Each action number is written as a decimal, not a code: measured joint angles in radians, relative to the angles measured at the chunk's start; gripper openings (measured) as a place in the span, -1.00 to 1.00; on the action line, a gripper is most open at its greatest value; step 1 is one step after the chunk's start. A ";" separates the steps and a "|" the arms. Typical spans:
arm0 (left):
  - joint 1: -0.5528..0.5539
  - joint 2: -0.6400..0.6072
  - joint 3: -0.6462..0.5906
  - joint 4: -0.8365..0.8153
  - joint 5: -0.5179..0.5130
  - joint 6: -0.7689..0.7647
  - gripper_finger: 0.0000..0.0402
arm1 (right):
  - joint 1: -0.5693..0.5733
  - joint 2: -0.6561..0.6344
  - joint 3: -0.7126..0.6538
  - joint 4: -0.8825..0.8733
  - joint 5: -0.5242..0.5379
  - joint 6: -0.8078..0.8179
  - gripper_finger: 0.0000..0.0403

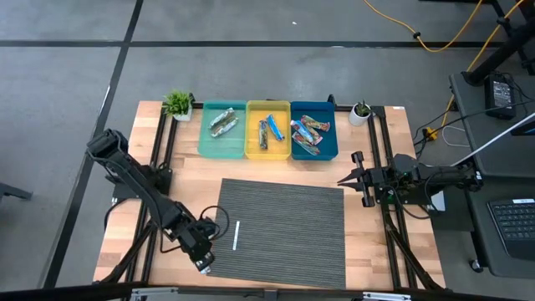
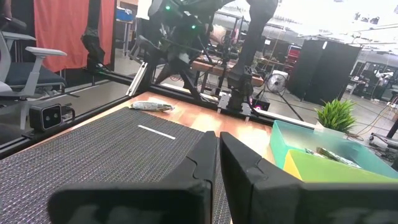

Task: Pick and place Granola Bars by type
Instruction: Put the yellow granola bar into the green bin

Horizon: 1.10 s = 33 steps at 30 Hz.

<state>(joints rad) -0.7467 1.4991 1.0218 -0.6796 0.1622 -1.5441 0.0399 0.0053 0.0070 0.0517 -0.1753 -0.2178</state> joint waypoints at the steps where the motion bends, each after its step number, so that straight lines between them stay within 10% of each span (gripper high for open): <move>1: 0.000 0.005 0.000 0.003 0.004 -0.024 -0.29 | 0.000 0.000 0.000 0.000 0.000 0.000 -0.87; 33: 0.023 0.204 0.000 -0.018 0.105 -0.170 0.37 | 0.000 0.000 0.000 0.000 0.000 0.000 -0.87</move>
<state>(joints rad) -0.7236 1.7027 1.0218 -0.6975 0.2667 -1.7137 0.0396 0.0053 0.0071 0.0517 -0.1753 -0.2177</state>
